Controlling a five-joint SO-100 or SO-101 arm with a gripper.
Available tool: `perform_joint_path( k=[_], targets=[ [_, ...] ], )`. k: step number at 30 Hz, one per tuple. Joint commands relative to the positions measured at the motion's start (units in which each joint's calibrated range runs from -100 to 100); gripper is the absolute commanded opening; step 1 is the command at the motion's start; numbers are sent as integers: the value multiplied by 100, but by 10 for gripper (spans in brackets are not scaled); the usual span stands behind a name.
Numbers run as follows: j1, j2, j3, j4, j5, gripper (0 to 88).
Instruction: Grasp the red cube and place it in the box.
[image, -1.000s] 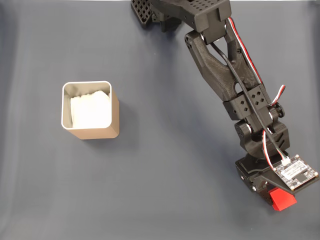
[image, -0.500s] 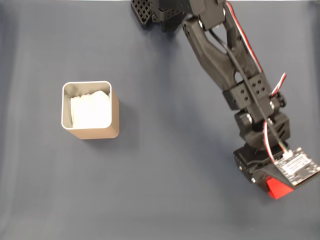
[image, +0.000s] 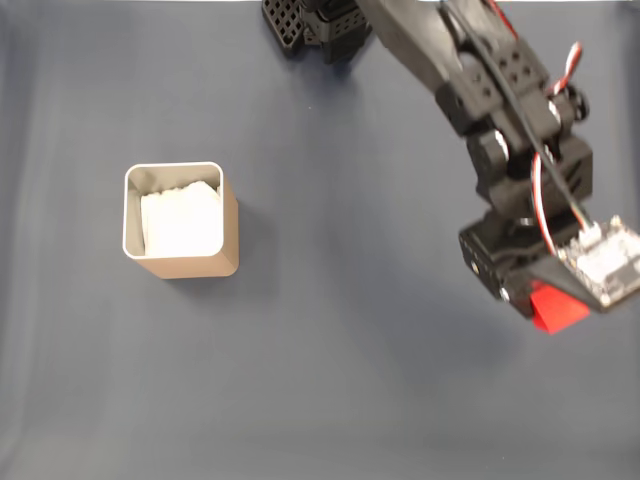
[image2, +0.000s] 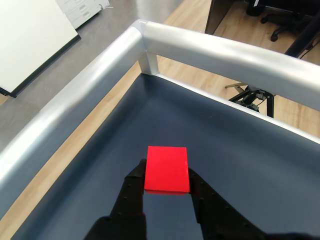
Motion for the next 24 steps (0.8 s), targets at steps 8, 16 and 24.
perform_joint_path(
  k=[8,16,24],
  targets=[
    [441,-2082,1039,769,-44,51],
    [1080,-3164,2132,810,-59,48],
    [1989,-3406,2251,917,-59,42]
  ],
)
